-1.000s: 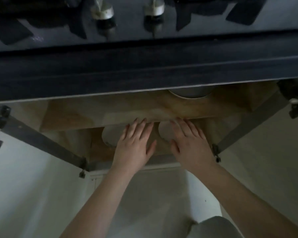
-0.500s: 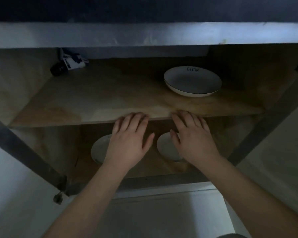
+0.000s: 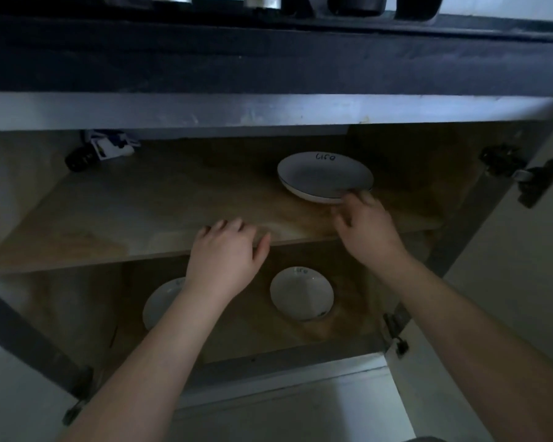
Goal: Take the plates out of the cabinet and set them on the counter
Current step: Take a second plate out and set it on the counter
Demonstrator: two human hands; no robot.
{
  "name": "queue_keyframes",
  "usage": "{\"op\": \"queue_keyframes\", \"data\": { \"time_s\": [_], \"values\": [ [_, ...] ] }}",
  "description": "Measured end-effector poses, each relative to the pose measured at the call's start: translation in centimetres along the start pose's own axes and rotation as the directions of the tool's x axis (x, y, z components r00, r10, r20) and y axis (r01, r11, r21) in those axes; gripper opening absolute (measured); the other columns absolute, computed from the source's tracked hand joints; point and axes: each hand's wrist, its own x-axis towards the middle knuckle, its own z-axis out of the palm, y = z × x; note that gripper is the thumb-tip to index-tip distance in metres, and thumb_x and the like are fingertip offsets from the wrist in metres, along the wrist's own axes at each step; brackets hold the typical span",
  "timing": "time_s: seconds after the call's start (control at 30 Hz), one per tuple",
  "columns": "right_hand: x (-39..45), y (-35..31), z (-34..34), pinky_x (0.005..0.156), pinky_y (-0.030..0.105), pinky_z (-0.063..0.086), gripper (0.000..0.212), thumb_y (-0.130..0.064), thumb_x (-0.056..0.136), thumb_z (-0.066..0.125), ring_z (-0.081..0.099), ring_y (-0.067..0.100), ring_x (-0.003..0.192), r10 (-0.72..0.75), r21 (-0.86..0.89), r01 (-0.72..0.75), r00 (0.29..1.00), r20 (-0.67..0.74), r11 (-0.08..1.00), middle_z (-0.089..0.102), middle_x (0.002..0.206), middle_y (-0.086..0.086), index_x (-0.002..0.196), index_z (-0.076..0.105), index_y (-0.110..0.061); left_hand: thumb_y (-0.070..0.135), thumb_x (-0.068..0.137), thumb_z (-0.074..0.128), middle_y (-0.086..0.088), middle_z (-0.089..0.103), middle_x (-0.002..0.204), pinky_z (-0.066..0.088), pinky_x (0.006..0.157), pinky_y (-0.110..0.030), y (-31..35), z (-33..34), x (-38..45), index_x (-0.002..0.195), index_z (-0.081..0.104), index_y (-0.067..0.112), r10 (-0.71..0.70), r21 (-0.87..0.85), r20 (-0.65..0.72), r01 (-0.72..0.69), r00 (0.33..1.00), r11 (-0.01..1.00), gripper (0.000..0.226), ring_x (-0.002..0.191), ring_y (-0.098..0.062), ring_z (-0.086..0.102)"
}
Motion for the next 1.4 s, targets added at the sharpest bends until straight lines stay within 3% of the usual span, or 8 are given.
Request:
{"op": "queue_keyframes", "data": {
  "time_s": [0.17, 0.57, 0.73, 0.83, 0.97, 1.13, 1.27, 1.4],
  "values": [
    [1.1, 0.2, 1.2, 0.110, 0.050, 0.029, 0.047, -0.035, 0.097, 0.047, 0.038, 0.029, 0.131, -0.076, -0.151, 0.084, 0.995, 0.061, 0.985, 0.048, 0.142, 0.005, 0.143, 0.043, -0.024, 0.045, 0.097, 0.038, 0.000, 0.064, 0.096, 0.053, 0.072, -0.035, 0.9, 1.0, -0.3, 0.104, 0.068, 0.022, -0.054, -0.007, -0.041, 0.054, 0.998, 0.999, 0.039, 0.091, -0.018, 0.059],
    [-0.4, -0.3, 0.2, 0.102, 0.044, 0.036, 0.042, -0.014, 0.094, 0.052, 0.040, 0.028, 0.126, -0.081, -0.050, 0.082, 0.996, 0.025, 0.995, 0.052, 0.136, 0.003, 0.135, 0.053, -0.024, 0.046, 0.098, 0.039, -0.002, 0.062, 0.106, 0.047, 0.072, -0.029, 2.9, 0.5, 0.7, 0.118, 0.063, 0.020, -0.125, -0.276, -0.044, 0.108, 0.991, 0.955, 0.040, 0.092, -0.016, 0.058],
    [-2.3, 0.0, -0.7, 0.092, 0.040, 0.043, 0.034, -0.014, 0.093, 0.055, 0.048, 0.022, 0.115, -0.151, 0.024, 0.152, 0.988, -0.037, 0.988, 0.060, 0.123, 0.000, 0.125, 0.062, -0.024, 0.051, 0.100, 0.038, 0.006, 0.055, 0.119, 0.042, 0.071, -0.025, 3.4, 0.3, 3.8, 0.139, 0.046, 0.032, -0.241, -0.616, 0.146, 0.279, 0.959, 0.737, 0.045, 0.095, -0.007, 0.052],
    [-2.6, 0.6, -2.0, 0.084, 0.024, 0.046, 0.031, -0.023, 0.097, 0.052, 0.051, 0.009, 0.109, 0.029, 0.289, -0.016, 0.999, -0.039, 0.957, 0.056, 0.118, -0.008, 0.127, 0.058, -0.028, 0.049, 0.099, 0.041, 0.010, 0.057, 0.123, 0.042, 0.068, -0.024, 3.8, 0.5, 5.8, 0.136, 0.049, 0.037, -0.360, -0.824, 0.328, 0.451, 0.873, 0.342, 0.039, 0.094, -0.003, 0.054],
    [-1.3, 2.2, -4.1, 0.092, 0.033, 0.044, 0.040, -0.039, 0.101, 0.037, 0.052, 0.015, 0.117, 0.468, 0.716, -0.430, 0.869, 0.162, 0.551, 0.053, 0.132, -0.004, 0.139, 0.046, -0.031, 0.058, 0.092, 0.046, 0.014, 0.057, 0.112, 0.045, 0.098, -0.043, 4.5, 0.8, 7.7, 0.136, 0.047, 0.045, -0.400, -0.853, 0.489, 0.521, 0.775, -0.032, 0.045, 0.114, -0.014, 0.053],
    [1.0, 4.1, -4.4, 0.089, 0.033, 0.047, 0.051, -0.046, 0.100, 0.037, 0.060, 0.017, 0.102, 0.518, 0.854, -0.509, 0.705, 0.483, -0.104, 0.061, 0.120, 0.002, 0.142, 0.044, -0.017, 0.056, 0.091, 0.052, 0.003, 0.056, 0.131, 0.048, 0.078, -0.036, 3.9, 0.7, 9.7, 0.131, 0.053, 0.034, -0.343, -0.786, 0.613, 0.505, 0.712, -0.357, 0.045, 0.104, -0.014, 0.058],
    [1.9, 4.8, -4.3, 0.104, 0.039, 0.038, 0.059, -0.045, 0.100, 0.038, 0.044, 0.023, 0.133, 0.441, 0.860, -0.422, 0.739, 0.509, -0.285, 0.044, 0.148, 0.011, 0.149, 0.032, -0.013, 0.052, 0.096, 0.047, -0.011, 0.046, 0.146, 0.051, 0.075, -0.040, 4.1, 0.7, 10.7, 0.146, 0.040, 0.025, -0.299, -0.759, 0.645, 0.540, 0.704, -0.365, 0.057, 0.128, -0.030, 0.049],
    [1.9, 4.7, -5.1, 0.090, 0.045, 0.046, 0.057, -0.044, 0.100, 0.037, 0.051, 0.026, 0.123, 0.403, 0.808, -0.439, 0.707, 0.580, -0.393, 0.046, 0.145, 0.012, 0.147, 0.035, -0.011, 0.051, 0.096, 0.047, -0.011, 0.051, 0.136, 0.058, 0.066, -0.047, 3.9, 0.0, 10.6, 0.142, 0.044, 0.019, -0.296, -0.721, 0.681, 0.543, 0.670, -0.430, 0.055, 0.105, -0.031, 0.058]
  ]
}}
